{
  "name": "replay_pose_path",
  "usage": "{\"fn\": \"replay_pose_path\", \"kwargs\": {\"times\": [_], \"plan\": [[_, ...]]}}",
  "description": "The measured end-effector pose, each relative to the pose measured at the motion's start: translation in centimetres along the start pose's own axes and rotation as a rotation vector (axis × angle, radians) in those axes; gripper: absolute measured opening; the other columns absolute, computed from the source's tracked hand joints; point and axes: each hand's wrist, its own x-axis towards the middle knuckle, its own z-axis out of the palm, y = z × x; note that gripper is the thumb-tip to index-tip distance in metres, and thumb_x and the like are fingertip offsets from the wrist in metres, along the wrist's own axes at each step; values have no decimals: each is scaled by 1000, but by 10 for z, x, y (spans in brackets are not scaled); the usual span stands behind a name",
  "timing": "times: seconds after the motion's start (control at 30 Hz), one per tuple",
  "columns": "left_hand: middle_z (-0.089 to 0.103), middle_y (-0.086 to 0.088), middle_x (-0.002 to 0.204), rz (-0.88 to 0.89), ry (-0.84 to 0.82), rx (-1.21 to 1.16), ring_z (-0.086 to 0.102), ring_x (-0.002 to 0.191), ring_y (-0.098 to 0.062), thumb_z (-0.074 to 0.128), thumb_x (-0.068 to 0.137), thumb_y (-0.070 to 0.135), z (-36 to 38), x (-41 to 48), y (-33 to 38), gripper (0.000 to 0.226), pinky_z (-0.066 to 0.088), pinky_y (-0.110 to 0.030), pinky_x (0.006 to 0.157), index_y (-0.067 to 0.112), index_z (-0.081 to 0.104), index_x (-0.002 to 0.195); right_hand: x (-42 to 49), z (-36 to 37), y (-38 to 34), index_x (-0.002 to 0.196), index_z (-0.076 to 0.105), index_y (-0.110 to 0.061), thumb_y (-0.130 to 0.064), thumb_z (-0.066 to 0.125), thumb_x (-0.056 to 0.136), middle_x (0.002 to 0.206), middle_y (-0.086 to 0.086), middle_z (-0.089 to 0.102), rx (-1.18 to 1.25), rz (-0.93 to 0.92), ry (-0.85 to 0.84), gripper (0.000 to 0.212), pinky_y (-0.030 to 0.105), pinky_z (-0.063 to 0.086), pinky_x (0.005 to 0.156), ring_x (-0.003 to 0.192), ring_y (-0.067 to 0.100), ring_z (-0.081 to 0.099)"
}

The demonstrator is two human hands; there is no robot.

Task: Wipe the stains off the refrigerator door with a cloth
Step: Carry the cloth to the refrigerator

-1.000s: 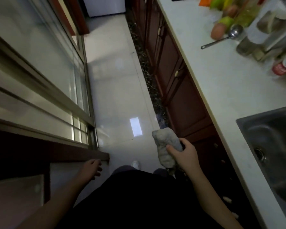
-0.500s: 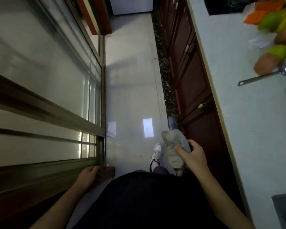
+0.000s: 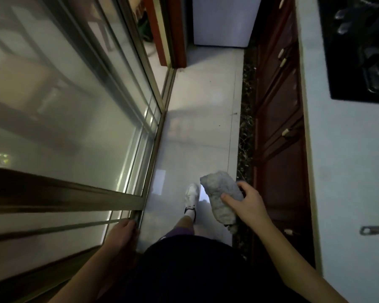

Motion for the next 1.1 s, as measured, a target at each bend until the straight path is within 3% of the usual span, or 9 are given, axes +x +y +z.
{"fn": "replay_pose_path", "kwargs": {"times": [0.1, 0.23, 0.37, 0.47, 0.57, 0.73, 0.97, 1.1], "plan": [[71, -8, 69, 23, -18, 3, 63, 67, -28, 52, 99, 29, -8, 26, 52, 36, 47, -39, 69, 7, 71, 78, 47, -5, -23, 99, 67, -19, -30, 83, 82, 92, -5, 71, -35, 7, 28, 27, 18, 51, 63, 83, 8, 67], [63, -16, 75, 58, -74, 23, 54, 59, -24, 45, 104, 13, -14, 53, 147, 31, 40, -23, 51, 2, 65, 83, 100, -20, -55, 102, 67, -24, -33, 84, 81, 94, -9, 71, -12, 55, 109, 28, 24, 54, 70, 84, 3, 67], [65, -18, 79, 136, -108, 106, 56, 61, -26, 47, 104, 13, -17, 83, 239, 28, 40, -26, 52, 3, 66, 86, 152, -40, -86, 101, 68, -26, -30, 84, 81, 93, -11, 72, 36, 81, 177, 26, 17, 52, 67, 81, -2, 67], [66, -13, 80, 176, -130, 129, 58, 62, -23, 48, 104, 14, -15, 106, 305, 25, 40, -25, 50, 6, 66, 88, 192, -55, -99, 109, 68, -24, -34, 84, 81, 98, -8, 73, 65, 137, 219, 34, 30, 57, 77, 89, 7, 69], [66, -14, 82, 206, -157, 166, 59, 62, -23, 47, 104, 15, -10, 132, 361, 25, 40, -22, 49, 5, 67, 91, 236, -70, -105, 111, 68, -24, -36, 83, 80, 99, -7, 73, 75, 177, 231, 36, 30, 56, 74, 90, 10, 69], [66, -16, 81, 173, -135, 164, 57, 61, -23, 48, 104, 12, -5, 171, 429, 24, 41, -20, 46, 3, 67, 92, 323, -96, -127, 113, 66, -25, -39, 81, 83, 100, -7, 71, 43, 193, 158, 36, 30, 54, 73, 91, 10, 68], [75, -26, 87, 33, -8, 89, 64, 62, -27, 53, 100, 17, -15, 205, 488, 30, 42, -27, 54, -5, 70, 90, 455, -135, -195, 103, 65, -28, -35, 81, 85, 93, -11, 70, -36, 83, -21, 25, 23, 48, 64, 86, 6, 67], [70, -13, 71, 4, 44, -19, 59, 55, -23, 55, 99, 18, -19, 217, 529, 27, 42, -27, 51, 2, 68, 83, 514, -147, -240, 99, 64, -26, -31, 82, 84, 91, -12, 68, -82, 1, -78, 24, 26, 52, 67, 83, 3, 65]]}}
